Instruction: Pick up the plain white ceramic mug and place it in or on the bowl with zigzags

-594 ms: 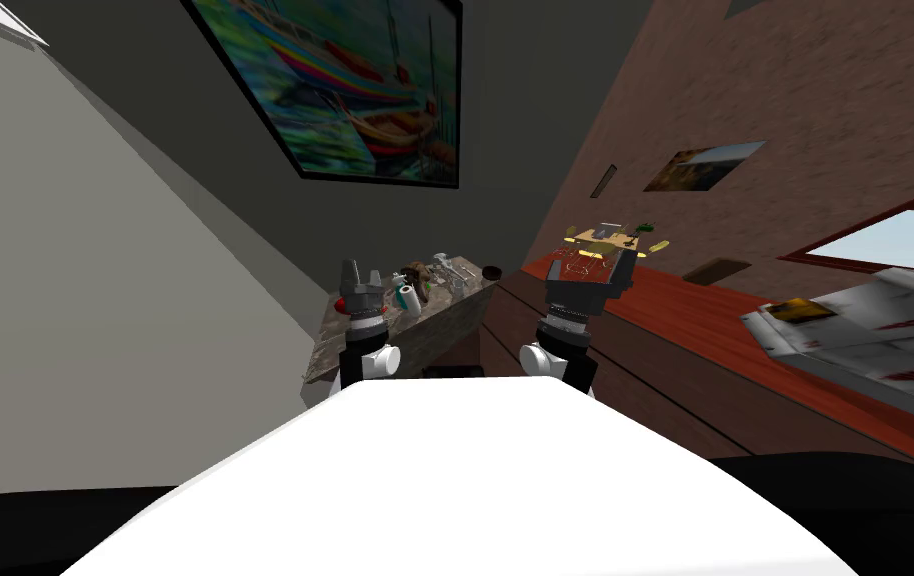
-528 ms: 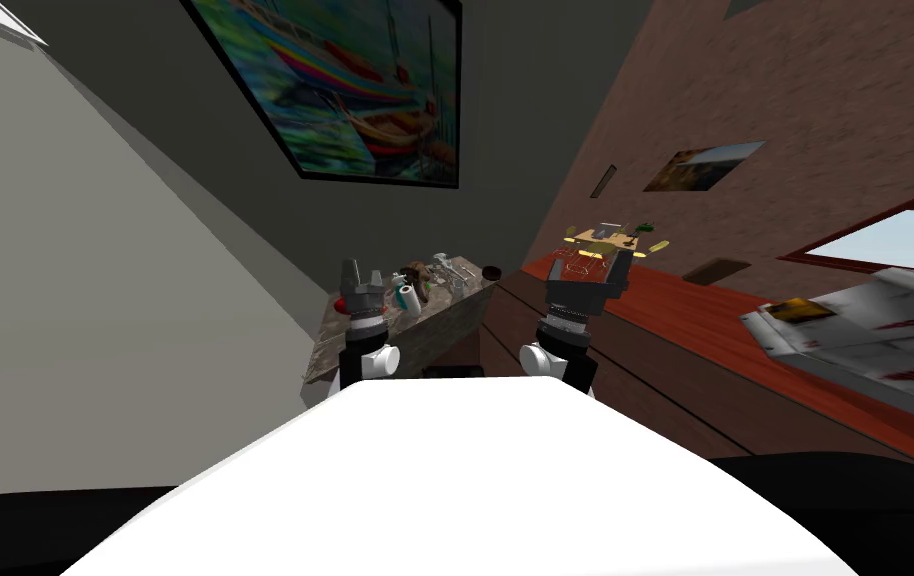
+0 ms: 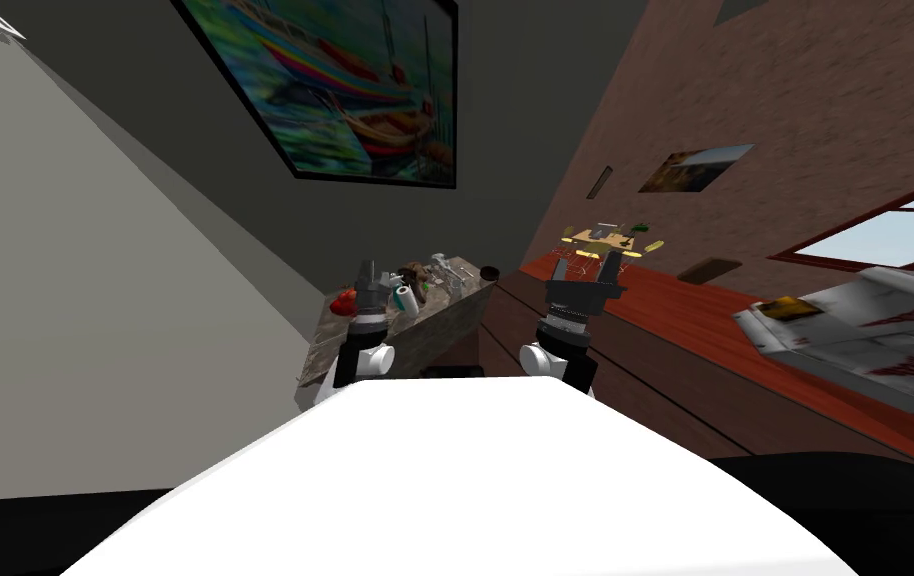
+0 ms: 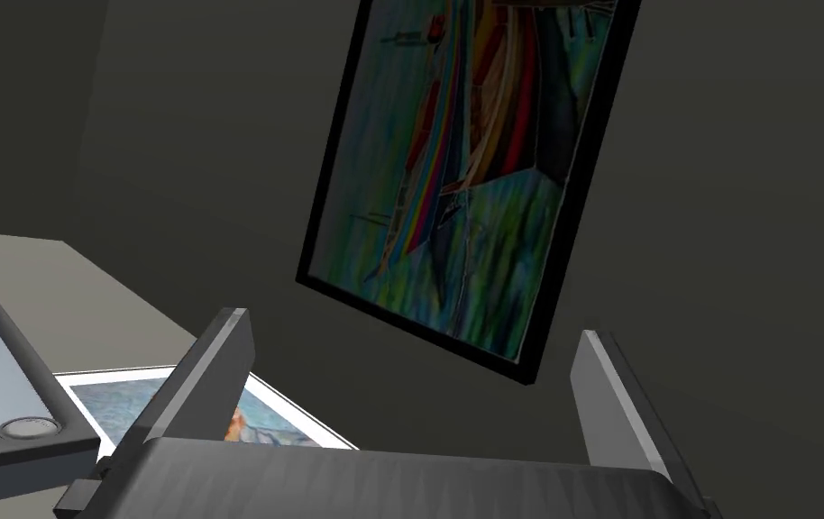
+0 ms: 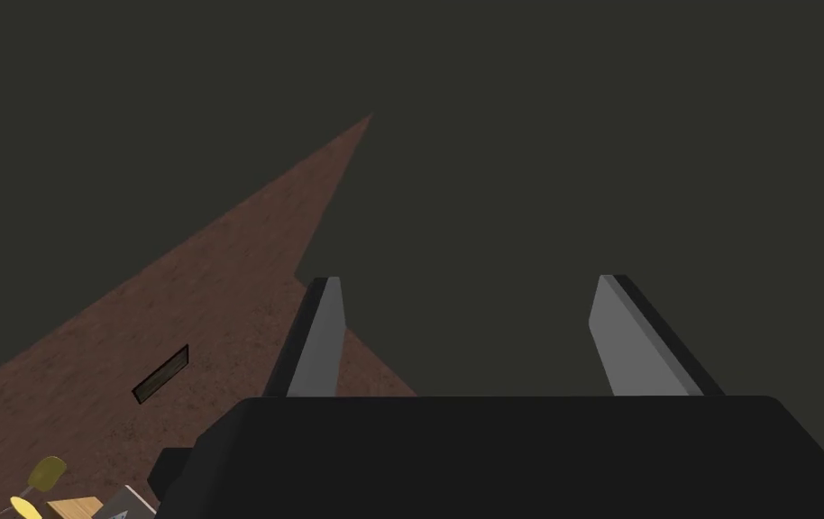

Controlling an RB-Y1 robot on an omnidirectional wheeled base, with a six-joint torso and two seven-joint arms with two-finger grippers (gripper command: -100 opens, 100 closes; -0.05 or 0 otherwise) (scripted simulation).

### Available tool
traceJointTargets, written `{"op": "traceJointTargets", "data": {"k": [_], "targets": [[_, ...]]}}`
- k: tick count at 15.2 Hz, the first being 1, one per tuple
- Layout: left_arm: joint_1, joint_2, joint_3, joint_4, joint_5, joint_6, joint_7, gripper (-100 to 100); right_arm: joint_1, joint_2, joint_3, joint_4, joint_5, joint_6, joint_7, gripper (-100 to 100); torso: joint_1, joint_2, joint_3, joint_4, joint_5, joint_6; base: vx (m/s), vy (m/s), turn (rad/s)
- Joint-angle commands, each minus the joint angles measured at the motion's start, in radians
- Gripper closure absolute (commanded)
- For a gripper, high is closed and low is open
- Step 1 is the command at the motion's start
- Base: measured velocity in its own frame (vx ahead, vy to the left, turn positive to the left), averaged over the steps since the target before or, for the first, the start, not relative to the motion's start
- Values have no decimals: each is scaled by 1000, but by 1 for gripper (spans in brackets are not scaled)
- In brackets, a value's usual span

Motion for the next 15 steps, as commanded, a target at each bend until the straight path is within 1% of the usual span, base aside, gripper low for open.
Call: {"op": "traceJointTargets", "data": {"k": [1,2,3,4,5,6,7,8,9,10,11,12,13,14,15], "targets": [[-28,45,2,19,15,50,-5,-100,0,0,0,0,0,0,0,0,0,0,0,0,0,0,12,-32,-27],[-28,45,2,19,15,63,-5,-100,0,0,0,0,0,0,0,0,0,0,0,0,0,0,9,-30,-21],[-48,72,4,31,26,92,-9,-100,0,0,0,0,0,0,0,0,0,0,0,0,0,0,8,-37,-28],[-48,72,4,31,26,109,-9,-100,0,0,0,0,0,0,0,0,-1,0,0,0,0,0,10,-35,-27],[-48,72,4,31,26,109,-9,-100,0,0,0,0,0,0,0,0,-1,0,0,0,0,0,11,-21,-7],[-70,98,6,45,39,143,-13,-100,0,0,0,0,0,0,0,0,0,0,0,0,0,0,13,-20,-19],[-70,98,6,45,39,159,-13,-100,0,0,0,0,0,0,0,0,0,0,0,0,0,0,12,-22,-29],[-70,98,6,45,39,159,-13,-100,0,0,0,0,0,0,0,0,0,0,0,0,0,0,8,-16,-13],[-94,121,8,60,53,196,-17,-100,0,0,0,0,0,0,0,0,0,0,0,0,0,0,11,-23,-21],[-94,121,8,60,53,211,-17,-100,0,0,0,0,0,0,0,0,0,0,0,0,0,0,11,-28,-28],[-94,121,8,60,53,213,-17,-100,0,0,0,0,0,0,0,0,0,0,0,0,0,0,7,-21,-13],[-120,144,10,76,68,247,-22,-100,0,0,0,0,0,0,0,0,0,0,0,0,0,0,7,-25,-27],[-120,144,10,76,68,265,-22,-100,0,0,0,0,0,0,0,0,0,0,0,0,0,0,9,-29,-33],[-120,144,10,76,68,271,-22,-100,0,0,0,0,0,0,0,0,0,0,0,0,0,0,9,-22,-12],[-148,164,12,93,84,303,-26,-100,0,0,0,0,0,0,0,0,0,0,0,0,0,0,12,-30,-32]]}}
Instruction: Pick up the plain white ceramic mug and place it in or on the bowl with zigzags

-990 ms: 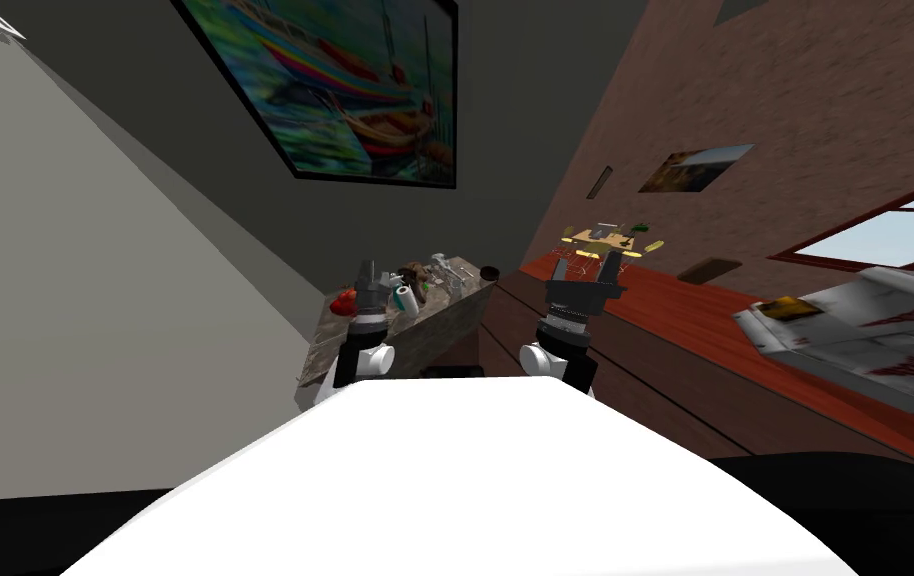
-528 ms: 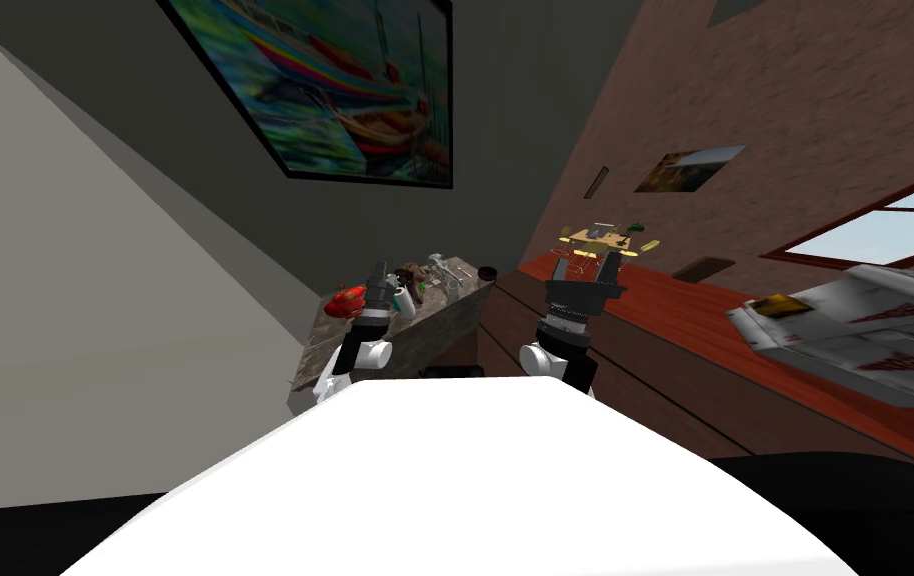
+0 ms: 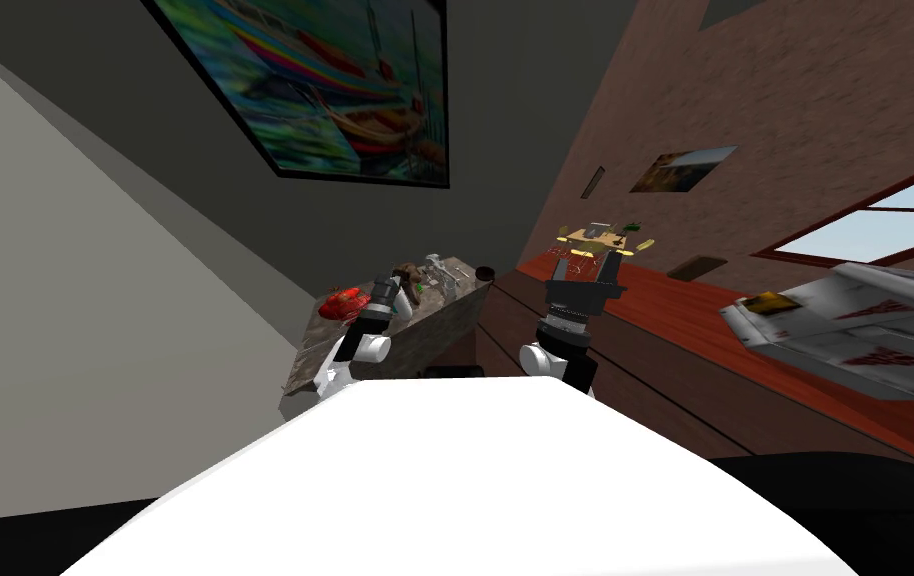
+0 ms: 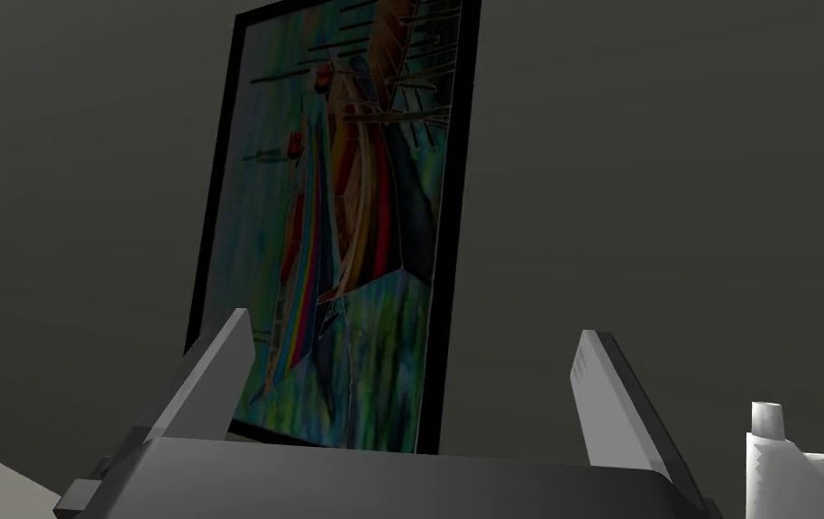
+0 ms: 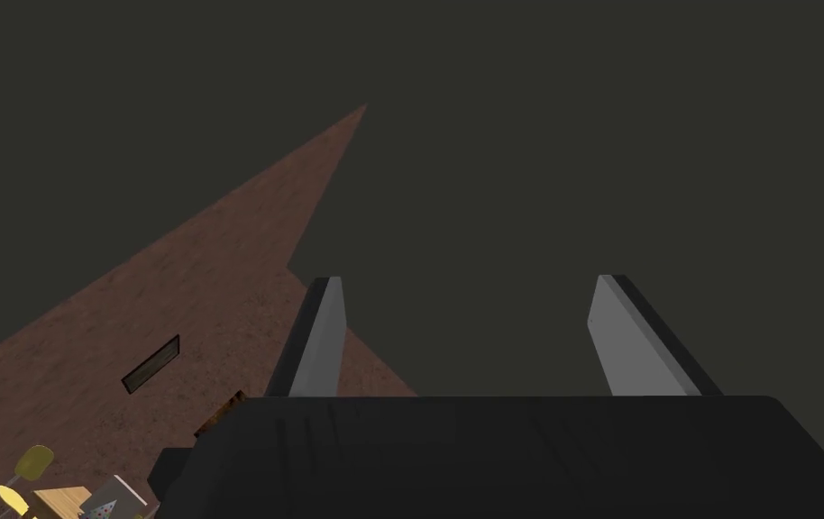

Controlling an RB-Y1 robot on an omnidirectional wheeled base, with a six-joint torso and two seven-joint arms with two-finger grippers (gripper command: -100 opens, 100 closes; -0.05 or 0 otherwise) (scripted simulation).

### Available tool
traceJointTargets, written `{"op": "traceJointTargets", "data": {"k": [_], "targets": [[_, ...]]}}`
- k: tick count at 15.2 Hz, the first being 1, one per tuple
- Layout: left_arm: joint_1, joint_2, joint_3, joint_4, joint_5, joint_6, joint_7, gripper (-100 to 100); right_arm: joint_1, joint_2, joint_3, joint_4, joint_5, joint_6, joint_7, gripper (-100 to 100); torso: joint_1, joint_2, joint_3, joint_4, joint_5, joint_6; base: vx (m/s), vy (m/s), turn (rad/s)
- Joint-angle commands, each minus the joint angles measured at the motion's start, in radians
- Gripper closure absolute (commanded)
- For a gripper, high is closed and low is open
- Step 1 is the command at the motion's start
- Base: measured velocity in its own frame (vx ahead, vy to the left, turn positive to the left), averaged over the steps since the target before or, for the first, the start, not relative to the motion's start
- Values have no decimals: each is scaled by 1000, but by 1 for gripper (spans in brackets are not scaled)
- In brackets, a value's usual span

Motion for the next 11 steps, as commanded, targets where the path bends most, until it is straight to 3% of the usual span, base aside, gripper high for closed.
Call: {"op": "traceJointTargets", "data": {"k": [1,2,3,6,7,9,10,11], "targets": [[-19,13,0,13,10,50,-5,-100,0,0,0,0,0,0,0,0,0,0,0,0,0,0,14,-32,-30],[-19,13,0,13,10,61,-5,-100,0,0,0,0,0,0,0,0,0,0,0,0,0,0,10,-22,-9],[-48,32,2,31,27,86,-10,-100,0,0,0,0,0,0,0,0,0,0,0,0,0,0,9,-26,-33],[-48,32,2,31,27,126,-10,-100,0,0,0,0,0,0,0,0,0,0,0,0,0,0,10,-21,-15],[-78,50,5,49,45,160,-15,-100,0,0,0,0,0,0,0,0,1,0,0,0,0,0,9,-22,-28],[-78,50,5,49,45,194,-15,-100,0,0,0,0,0,0,0,0,0,0,0,0,0,0,10,-26,-27],[-109,66,7,69,63,221,-20,-100,0,0,0,0,0,0,0,0,0,0,0,0,0,0,11,-31,-37],[-109,66,7,69,63,238,-20,-100,0,0,0,0,0,0,0,0,0,0,0,0,0,0,14,-33,-37]]}}
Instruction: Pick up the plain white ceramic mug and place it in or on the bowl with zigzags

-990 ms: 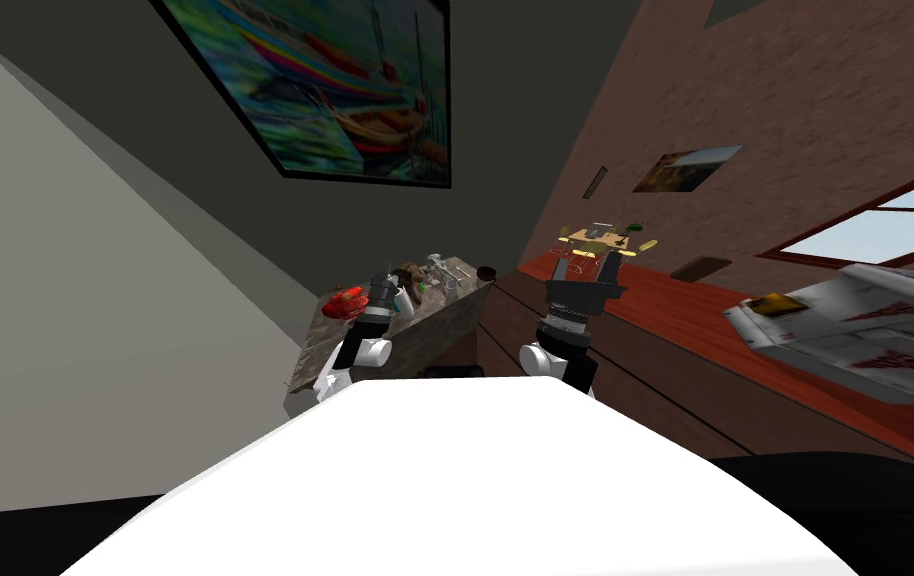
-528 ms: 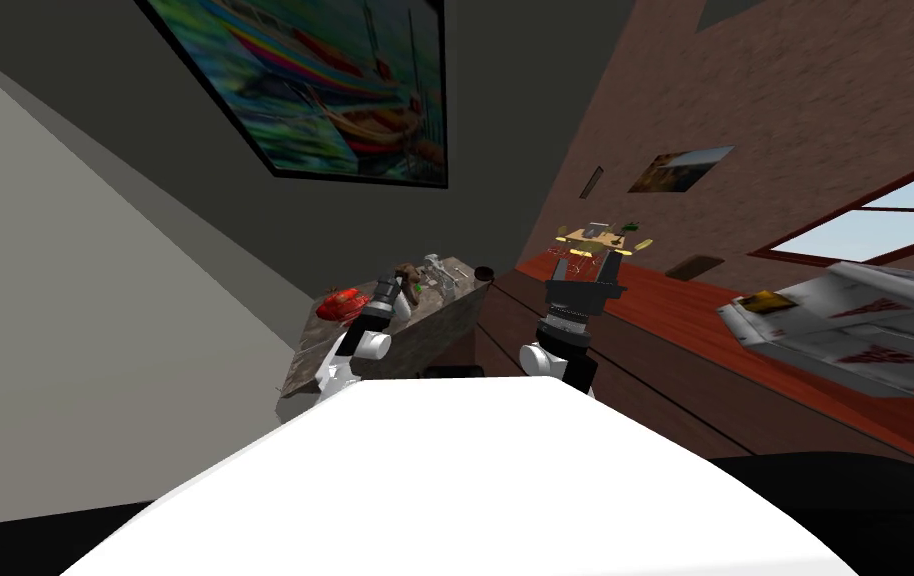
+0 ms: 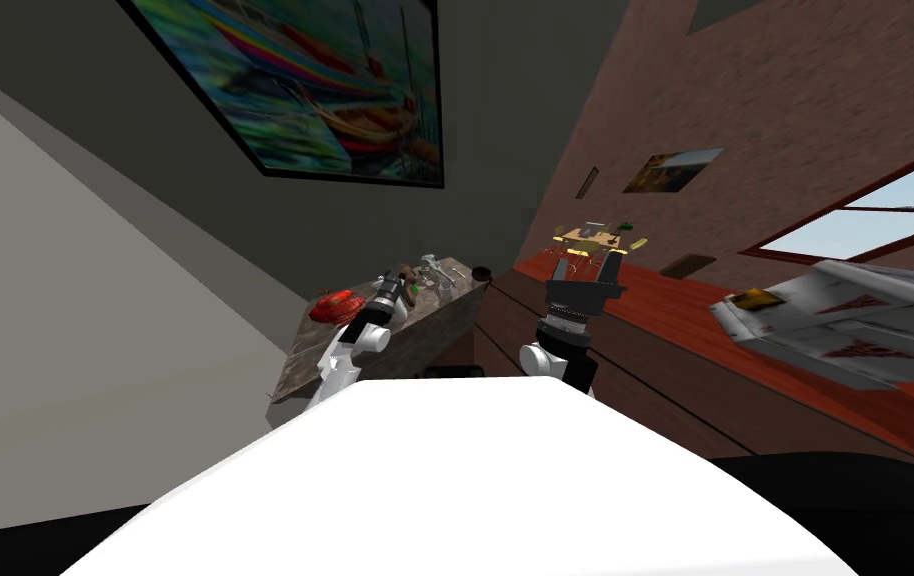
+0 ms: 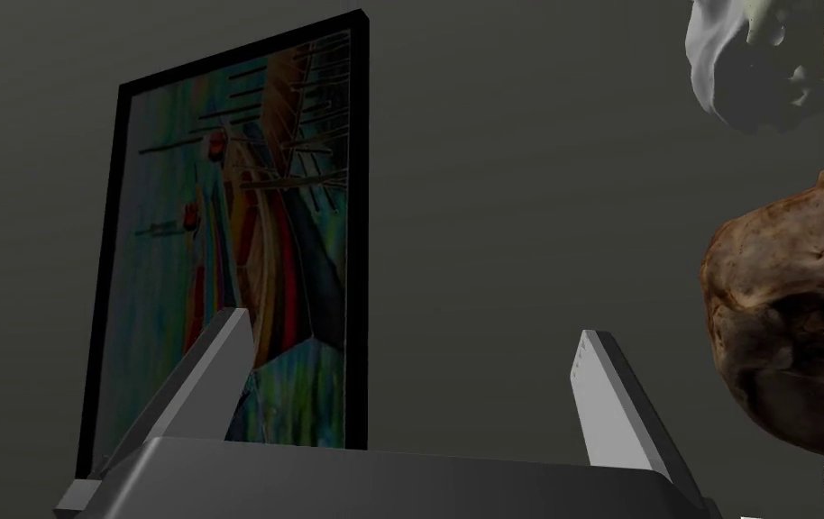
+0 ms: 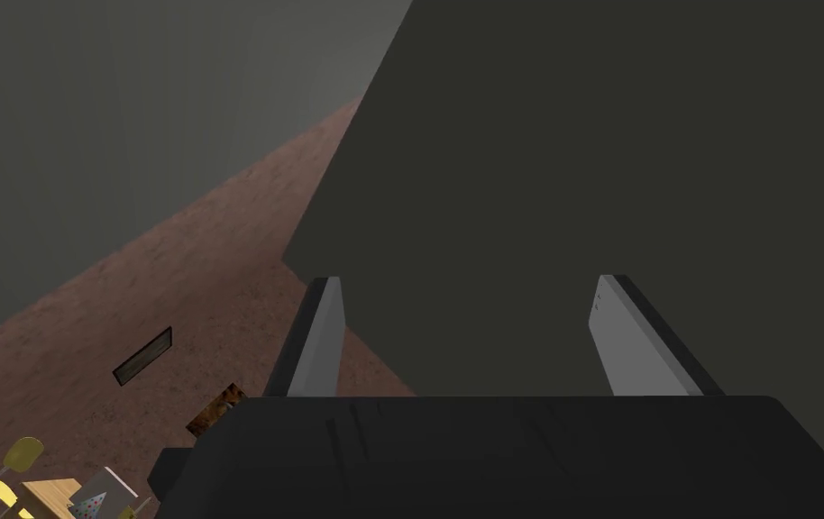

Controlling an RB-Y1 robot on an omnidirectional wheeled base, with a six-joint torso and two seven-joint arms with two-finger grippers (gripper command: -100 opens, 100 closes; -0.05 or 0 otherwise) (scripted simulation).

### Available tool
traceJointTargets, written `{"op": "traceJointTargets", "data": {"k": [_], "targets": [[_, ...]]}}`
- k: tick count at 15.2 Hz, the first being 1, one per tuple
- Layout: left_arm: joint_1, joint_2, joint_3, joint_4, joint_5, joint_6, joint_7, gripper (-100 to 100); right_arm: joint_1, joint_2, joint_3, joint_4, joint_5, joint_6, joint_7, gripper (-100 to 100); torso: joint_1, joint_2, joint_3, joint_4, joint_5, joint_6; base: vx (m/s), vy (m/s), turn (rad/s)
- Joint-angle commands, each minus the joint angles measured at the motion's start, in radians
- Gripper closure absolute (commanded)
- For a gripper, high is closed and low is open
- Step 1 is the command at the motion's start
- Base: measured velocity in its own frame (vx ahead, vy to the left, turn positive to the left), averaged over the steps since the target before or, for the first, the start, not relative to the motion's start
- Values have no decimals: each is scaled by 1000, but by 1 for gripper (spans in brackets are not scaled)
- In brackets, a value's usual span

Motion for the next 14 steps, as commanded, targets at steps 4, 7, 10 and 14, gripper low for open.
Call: {"op": "traceJointTargets", "data": {"k": [4,7,10,14], "targets": [[-40,17,3,21,23,107,-9,-100,0,0,0,0,0,0,0,0,1,0,0,0,0,0,10,-20,-20],[-73,30,5,43,43,166,-15,-100,0,0,0,0,0,0,0,0,1,1,0,0,0,0,6,-18,-15],[-73,30,5,43,43,205,-15,-100,0,0,0,0,0,0,0,0,0,0,0,0,0,0,9,-23,-20],[-106,42,8,64,62,282,-21,-100,0,0,0,0,0,0,0,0,0,0,0,0,0,0,9,-22,-22]]}}
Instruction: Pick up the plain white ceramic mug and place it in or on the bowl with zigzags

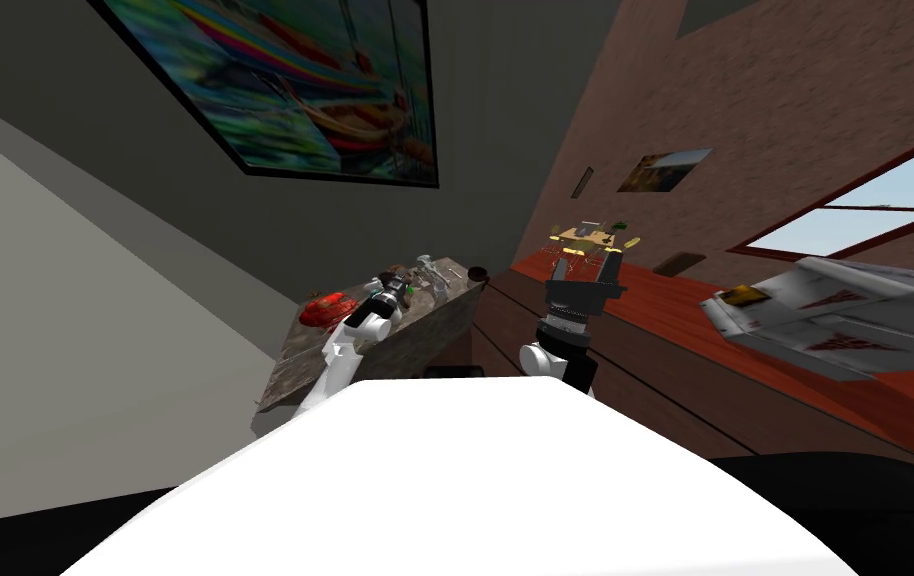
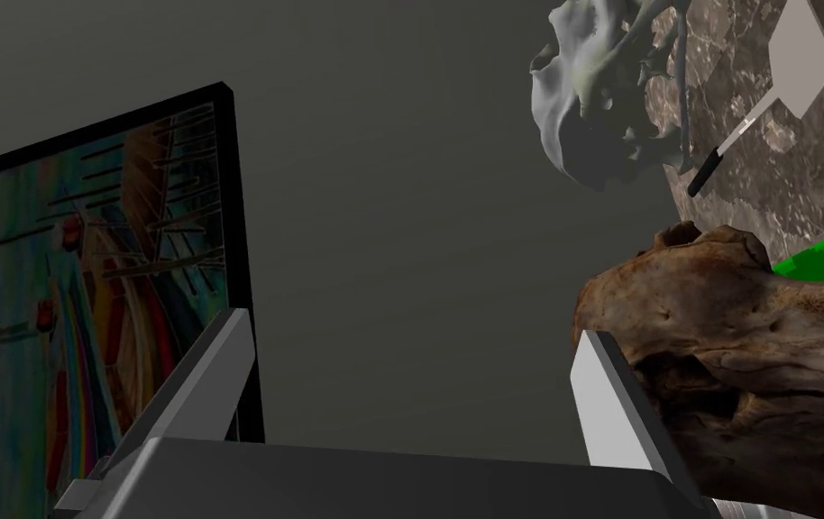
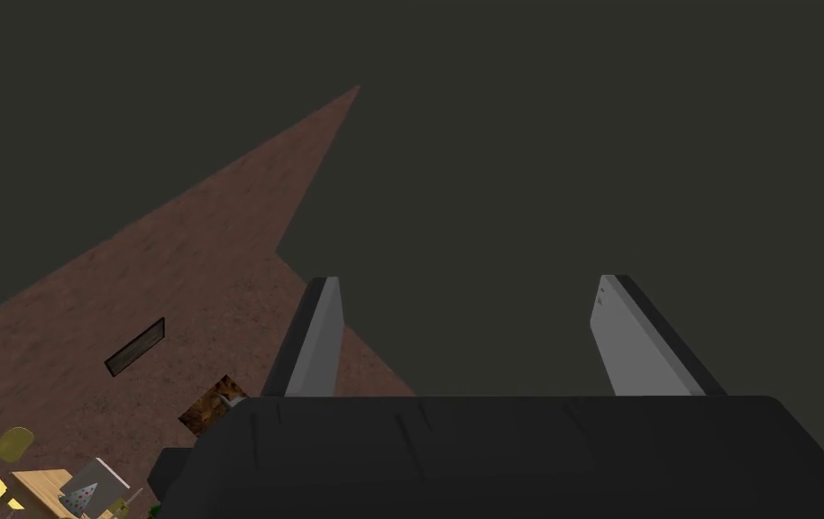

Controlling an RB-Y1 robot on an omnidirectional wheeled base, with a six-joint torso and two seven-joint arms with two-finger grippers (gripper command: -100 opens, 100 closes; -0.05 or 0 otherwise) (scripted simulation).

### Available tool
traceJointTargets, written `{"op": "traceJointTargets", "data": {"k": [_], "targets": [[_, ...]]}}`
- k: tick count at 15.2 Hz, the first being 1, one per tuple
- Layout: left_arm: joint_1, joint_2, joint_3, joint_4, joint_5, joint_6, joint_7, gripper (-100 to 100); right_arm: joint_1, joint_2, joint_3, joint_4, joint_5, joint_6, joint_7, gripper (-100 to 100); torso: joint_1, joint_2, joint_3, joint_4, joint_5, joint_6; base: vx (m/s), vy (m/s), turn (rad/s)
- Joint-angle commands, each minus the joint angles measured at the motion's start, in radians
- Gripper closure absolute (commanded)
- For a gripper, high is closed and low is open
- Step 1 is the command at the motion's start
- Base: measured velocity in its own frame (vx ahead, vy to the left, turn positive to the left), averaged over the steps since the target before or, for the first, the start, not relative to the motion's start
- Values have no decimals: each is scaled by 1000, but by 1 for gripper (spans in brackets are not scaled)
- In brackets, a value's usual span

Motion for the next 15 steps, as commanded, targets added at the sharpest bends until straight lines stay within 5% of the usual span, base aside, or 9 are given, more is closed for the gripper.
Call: {"op": "traceJointTargets", "data": {"k": [1,4,5,15], "targets": [[-32,11,3,19,21,50,-6,-100,0,0,0,0,0,0,0,0,0,0,0,0,0,0,14,-24,-33],[-32,11,3,19,21,92,-6,-100,0,0,0,0,0,0,0,0,0,0,0,0,0,0,13,-21,-20],[-65,21,6,41,41,126,-12,-100,0,0,0,0,0,0,0,0,0,0,0,0,0,0,10,-20,-31],[-133,36,11,87,82,324,-24,-100,0,0,0,0,0,0,0,0,0,-1,0,0,0,0,12,-21,-25]]}}
